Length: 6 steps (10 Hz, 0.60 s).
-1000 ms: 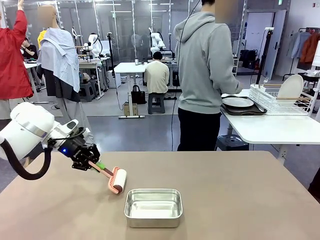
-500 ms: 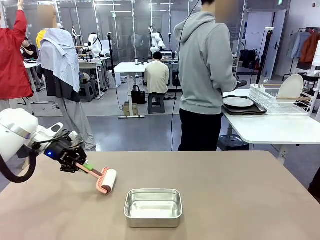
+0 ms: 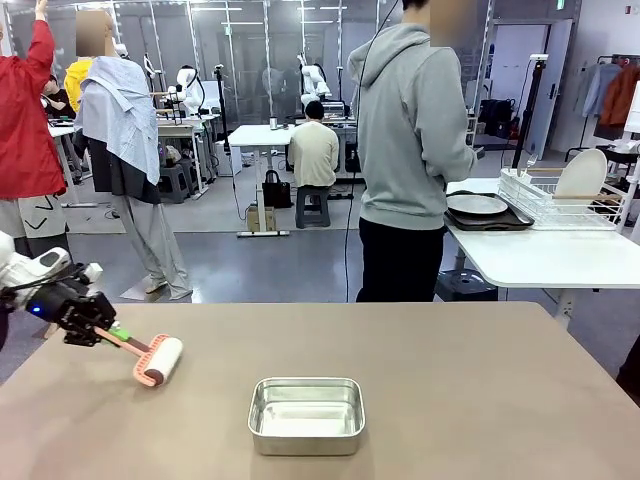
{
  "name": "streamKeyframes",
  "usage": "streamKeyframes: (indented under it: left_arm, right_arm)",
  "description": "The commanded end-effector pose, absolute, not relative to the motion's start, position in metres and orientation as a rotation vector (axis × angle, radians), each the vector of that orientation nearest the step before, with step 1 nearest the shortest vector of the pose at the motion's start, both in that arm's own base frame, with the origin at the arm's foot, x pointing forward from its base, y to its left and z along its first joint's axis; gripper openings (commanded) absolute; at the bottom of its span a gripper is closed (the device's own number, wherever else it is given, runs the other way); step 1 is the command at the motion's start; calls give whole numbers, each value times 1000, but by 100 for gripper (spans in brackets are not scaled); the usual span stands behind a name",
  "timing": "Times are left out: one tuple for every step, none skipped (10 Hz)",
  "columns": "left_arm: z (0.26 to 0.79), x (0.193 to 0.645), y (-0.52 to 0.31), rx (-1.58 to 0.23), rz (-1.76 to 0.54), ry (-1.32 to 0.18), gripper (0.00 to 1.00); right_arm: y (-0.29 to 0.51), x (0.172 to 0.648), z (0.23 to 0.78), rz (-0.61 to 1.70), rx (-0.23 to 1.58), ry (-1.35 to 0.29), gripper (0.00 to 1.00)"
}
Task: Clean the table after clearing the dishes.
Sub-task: When the right (or left) Handle tray is removed, use the right hand (or left hand) to clean the right (or left) side of the table with the Lint Roller.
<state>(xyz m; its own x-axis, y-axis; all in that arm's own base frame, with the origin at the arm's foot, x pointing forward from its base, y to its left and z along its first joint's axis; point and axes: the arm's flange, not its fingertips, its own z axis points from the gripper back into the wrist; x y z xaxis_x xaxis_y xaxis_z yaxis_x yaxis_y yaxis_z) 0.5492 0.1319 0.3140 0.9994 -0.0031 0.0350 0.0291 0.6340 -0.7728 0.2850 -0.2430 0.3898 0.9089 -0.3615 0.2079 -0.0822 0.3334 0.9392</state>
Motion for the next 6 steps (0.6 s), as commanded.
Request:
streamKeyframes:
  left_arm:
    - [288, 563, 178, -729, 46, -60, 20]
    - [287, 560, 199, -708, 69, -68, 20]
    - [289, 556, 221, -682, 88, -77, 20]
    - [294, 550, 246, -640, 94, -92, 20]
    - [301, 544, 267, -602, 98, -98, 20]
    - [311, 537, 289, -537, 97, -107, 20]
  right_arm:
    - [-241, 286, 390, -192, 1226, -439, 100]
    - [-241, 286, 390, -192, 1226, -439, 100]
    - [-241, 286, 390, -192, 1226, -439, 100]
    - [-241, 286, 390, -192, 1226, -439, 100]
    - [-241, 286, 390, -192, 1226, -439, 100]
    - [-241, 286, 390, -192, 1226, -439, 100]
